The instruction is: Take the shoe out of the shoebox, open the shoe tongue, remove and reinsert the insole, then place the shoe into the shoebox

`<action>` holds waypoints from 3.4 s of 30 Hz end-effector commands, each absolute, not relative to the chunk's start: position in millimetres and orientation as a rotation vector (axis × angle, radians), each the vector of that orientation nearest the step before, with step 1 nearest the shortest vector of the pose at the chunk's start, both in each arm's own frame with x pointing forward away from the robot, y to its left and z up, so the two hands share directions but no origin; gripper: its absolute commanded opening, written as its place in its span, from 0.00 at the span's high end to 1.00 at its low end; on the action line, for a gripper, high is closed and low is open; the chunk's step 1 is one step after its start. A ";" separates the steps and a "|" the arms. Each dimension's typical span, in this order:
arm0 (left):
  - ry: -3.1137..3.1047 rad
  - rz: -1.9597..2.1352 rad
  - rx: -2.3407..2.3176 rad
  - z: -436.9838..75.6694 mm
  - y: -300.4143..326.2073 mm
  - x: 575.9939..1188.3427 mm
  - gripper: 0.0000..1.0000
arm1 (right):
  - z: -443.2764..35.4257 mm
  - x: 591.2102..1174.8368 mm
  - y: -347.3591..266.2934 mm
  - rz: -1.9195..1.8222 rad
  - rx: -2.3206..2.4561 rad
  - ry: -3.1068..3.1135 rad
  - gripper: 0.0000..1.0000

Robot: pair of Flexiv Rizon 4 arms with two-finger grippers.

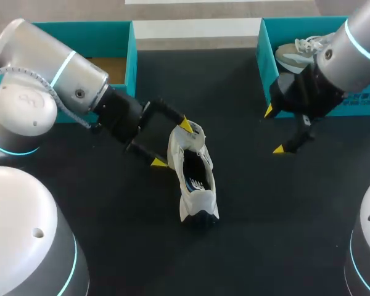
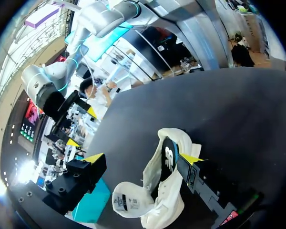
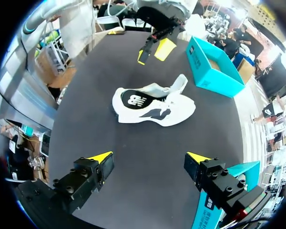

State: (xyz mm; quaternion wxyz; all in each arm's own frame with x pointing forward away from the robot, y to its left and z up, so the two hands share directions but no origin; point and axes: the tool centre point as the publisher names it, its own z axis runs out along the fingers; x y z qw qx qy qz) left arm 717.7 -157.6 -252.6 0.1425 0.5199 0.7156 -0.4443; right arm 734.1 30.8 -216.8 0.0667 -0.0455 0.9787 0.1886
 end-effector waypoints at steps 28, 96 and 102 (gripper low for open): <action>2.126 -0.402 2.197 -270.7 -202.8 746.0 1.00 | -200.7 729.4 25.8 0.551 -0.134 2.953 0.00; 2.281 -0.105 2.279 -366.1 -187.3 709.4 1.00 | -200.7 729.4 25.8 0.551 -0.134 2.953 0.00; 2.282 -0.103 2.303 -378.2 -186.5 705.0 1.00 | -200.7 729.4 25.8 0.551 -0.134 2.953 0.00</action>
